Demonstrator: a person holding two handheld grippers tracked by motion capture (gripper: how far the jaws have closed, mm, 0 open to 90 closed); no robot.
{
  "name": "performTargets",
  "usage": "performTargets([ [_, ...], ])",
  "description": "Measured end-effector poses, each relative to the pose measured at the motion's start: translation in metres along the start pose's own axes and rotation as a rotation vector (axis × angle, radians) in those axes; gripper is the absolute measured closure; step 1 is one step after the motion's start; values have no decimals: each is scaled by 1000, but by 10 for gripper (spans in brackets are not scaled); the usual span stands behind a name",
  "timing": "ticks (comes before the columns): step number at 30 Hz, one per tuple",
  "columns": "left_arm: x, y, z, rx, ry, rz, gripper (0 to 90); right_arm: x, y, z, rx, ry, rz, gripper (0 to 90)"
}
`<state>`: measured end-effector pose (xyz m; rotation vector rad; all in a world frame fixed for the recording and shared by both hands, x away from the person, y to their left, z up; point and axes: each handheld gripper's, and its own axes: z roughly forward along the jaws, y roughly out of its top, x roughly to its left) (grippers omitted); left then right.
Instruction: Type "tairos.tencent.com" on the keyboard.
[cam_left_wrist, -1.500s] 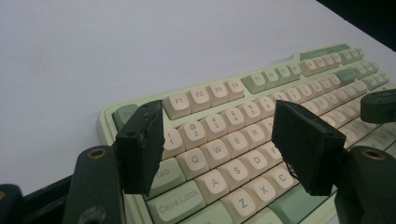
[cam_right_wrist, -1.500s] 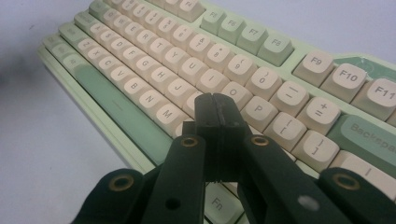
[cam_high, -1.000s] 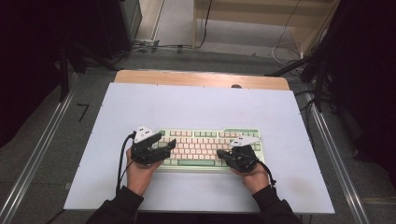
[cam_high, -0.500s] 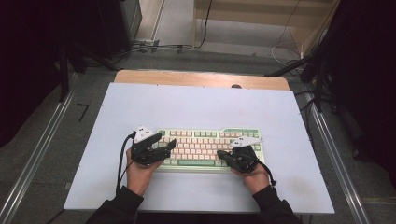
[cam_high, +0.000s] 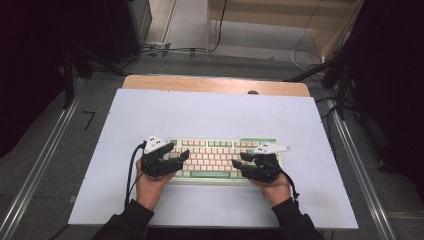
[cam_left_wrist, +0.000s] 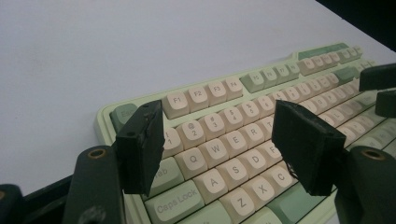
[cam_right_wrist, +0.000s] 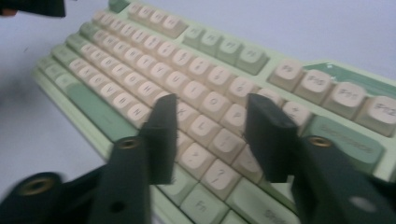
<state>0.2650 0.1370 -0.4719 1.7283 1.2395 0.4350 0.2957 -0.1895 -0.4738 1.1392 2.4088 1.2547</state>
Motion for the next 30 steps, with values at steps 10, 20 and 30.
performTargets([
  [10,-2,-1,1,8,-11,6,358,-18,0,-6,-20,-26,97,293],
  [20,-9,-3,5,37,-61,32,439,-14,2,-5,-17,-28,82,300],
  [30,-14,-5,6,40,-140,48,754,-9,3,-7,-23,-23,66,308],
])
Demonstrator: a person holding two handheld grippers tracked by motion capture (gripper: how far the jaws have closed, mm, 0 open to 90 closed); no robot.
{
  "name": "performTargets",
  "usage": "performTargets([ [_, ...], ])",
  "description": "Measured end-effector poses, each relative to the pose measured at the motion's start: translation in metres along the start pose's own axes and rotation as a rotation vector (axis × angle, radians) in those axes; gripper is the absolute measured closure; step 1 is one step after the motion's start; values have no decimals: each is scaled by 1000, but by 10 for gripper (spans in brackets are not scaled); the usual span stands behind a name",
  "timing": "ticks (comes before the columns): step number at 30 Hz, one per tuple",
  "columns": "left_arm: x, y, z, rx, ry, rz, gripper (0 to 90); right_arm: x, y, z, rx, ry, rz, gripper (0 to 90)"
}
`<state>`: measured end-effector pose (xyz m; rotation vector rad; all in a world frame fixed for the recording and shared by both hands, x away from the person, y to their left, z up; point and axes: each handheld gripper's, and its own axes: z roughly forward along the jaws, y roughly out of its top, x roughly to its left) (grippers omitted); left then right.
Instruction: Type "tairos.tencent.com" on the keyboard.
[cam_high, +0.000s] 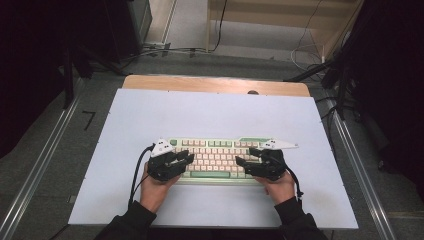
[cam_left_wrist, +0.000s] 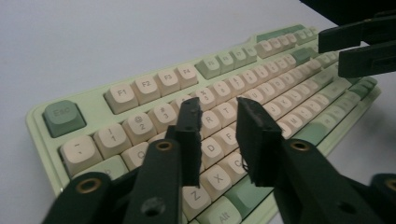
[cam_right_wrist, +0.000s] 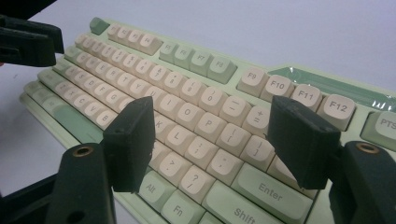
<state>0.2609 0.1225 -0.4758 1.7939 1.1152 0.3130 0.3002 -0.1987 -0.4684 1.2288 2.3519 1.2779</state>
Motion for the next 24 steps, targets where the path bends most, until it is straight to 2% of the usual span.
performTargets([
  [5,-3,-1,3,24,-39,12,900,2,0,0,0,5,-5,315],
  [13,-7,-3,8,49,-57,31,900,3,0,0,2,4,-7,319],
  [24,-9,-7,18,97,-46,47,900,4,0,1,8,8,-11,325],
])
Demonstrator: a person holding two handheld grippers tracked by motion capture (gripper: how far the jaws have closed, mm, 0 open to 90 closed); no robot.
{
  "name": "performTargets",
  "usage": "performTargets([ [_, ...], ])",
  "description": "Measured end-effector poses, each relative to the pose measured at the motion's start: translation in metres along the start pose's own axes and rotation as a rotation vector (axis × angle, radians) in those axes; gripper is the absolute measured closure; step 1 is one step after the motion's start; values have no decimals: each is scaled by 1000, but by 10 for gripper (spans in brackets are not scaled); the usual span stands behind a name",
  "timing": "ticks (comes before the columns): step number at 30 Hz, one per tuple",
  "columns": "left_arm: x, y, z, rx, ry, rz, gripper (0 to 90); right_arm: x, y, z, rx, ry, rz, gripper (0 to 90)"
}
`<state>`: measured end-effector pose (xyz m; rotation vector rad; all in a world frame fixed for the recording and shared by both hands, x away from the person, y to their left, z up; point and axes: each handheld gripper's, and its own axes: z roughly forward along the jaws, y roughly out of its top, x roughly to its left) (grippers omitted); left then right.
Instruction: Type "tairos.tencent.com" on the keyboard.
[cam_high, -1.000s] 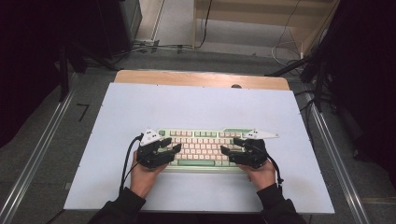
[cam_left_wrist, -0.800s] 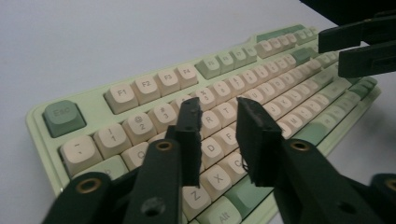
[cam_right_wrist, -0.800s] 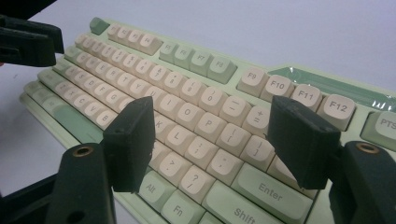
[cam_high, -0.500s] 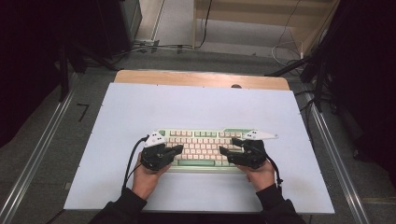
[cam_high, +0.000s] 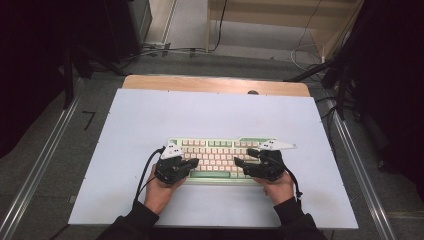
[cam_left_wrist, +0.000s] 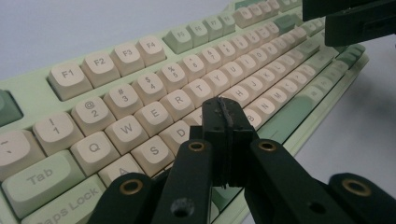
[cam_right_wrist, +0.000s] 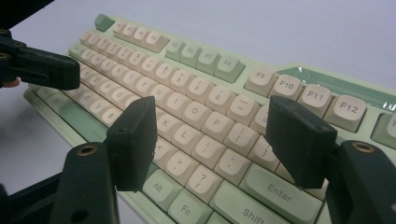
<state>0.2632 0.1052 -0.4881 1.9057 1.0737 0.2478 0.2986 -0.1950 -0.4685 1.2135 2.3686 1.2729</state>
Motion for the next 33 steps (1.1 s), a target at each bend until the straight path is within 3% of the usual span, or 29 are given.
performTargets([
  [12,-3,-2,7,42,21,28,900,0,-1,1,12,3,5,329],
  [17,-3,-2,9,53,10,27,887,0,-1,2,14,3,7,330],
  [21,-2,0,2,-5,12,8,701,1,-1,2,9,-1,-1,338],
  [27,2,3,-8,-95,60,-23,398,0,-1,1,3,-3,0,340],
  [33,7,3,-11,-111,98,-30,353,0,0,-1,-6,-13,-2,371],
])
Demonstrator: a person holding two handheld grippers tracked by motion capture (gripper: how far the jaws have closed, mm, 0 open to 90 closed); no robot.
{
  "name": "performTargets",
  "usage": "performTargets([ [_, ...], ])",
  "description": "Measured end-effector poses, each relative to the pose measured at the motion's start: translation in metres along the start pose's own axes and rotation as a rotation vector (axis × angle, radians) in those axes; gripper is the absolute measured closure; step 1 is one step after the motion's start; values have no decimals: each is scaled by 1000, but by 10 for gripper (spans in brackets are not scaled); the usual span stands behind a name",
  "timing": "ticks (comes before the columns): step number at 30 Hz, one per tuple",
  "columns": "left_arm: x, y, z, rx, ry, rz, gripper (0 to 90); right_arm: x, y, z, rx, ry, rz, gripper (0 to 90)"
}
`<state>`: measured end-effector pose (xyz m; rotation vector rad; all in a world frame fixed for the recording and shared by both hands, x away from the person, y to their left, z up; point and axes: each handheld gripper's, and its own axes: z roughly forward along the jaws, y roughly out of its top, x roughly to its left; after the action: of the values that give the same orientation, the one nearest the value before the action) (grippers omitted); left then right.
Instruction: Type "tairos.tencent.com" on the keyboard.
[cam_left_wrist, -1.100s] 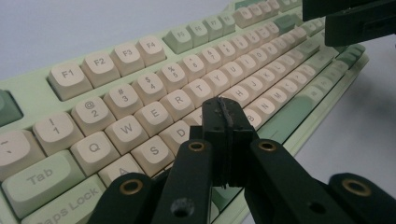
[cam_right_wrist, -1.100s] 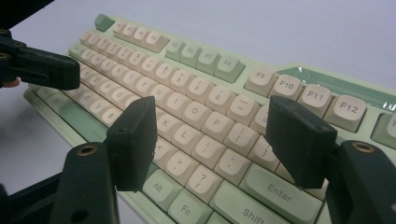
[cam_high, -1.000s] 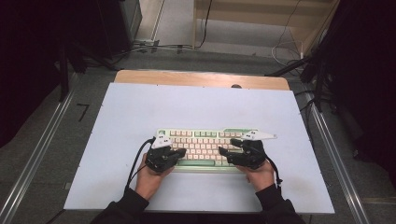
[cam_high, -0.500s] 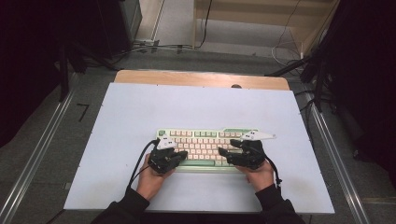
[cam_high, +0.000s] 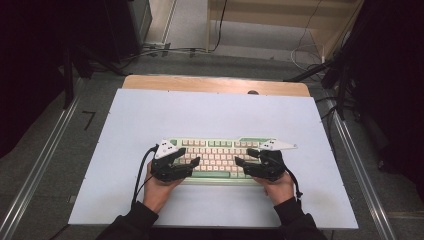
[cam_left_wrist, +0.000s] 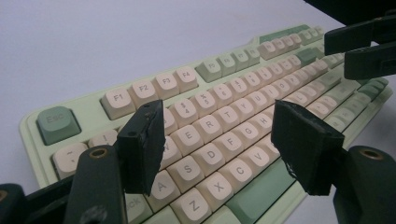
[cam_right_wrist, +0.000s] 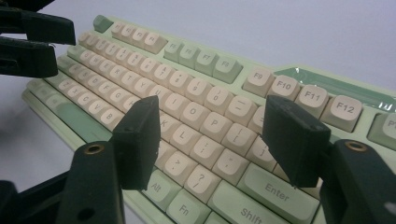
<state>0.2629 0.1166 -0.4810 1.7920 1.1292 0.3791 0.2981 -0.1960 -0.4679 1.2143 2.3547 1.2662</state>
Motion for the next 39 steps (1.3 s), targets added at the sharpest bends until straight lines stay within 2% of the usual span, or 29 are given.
performTargets([
  [13,0,-3,-1,6,6,-2,348,1,8,-2,-27,-18,-34,494],
  [17,1,-5,-3,3,8,1,348,3,11,-1,-35,-24,-63,602],
  [20,1,-5,-4,-2,12,-6,349,5,13,1,-42,-26,-87,718],
  [22,2,-6,-5,-2,14,-5,349,6,15,3,-45,-28,-87,791],
  [26,1,-7,-5,-2,19,-9,352,8,18,7,-48,-24,-87,867],
  [39,2,-8,-5,5,22,-14,353,7,20,20,-22,-17,-95,875],
])
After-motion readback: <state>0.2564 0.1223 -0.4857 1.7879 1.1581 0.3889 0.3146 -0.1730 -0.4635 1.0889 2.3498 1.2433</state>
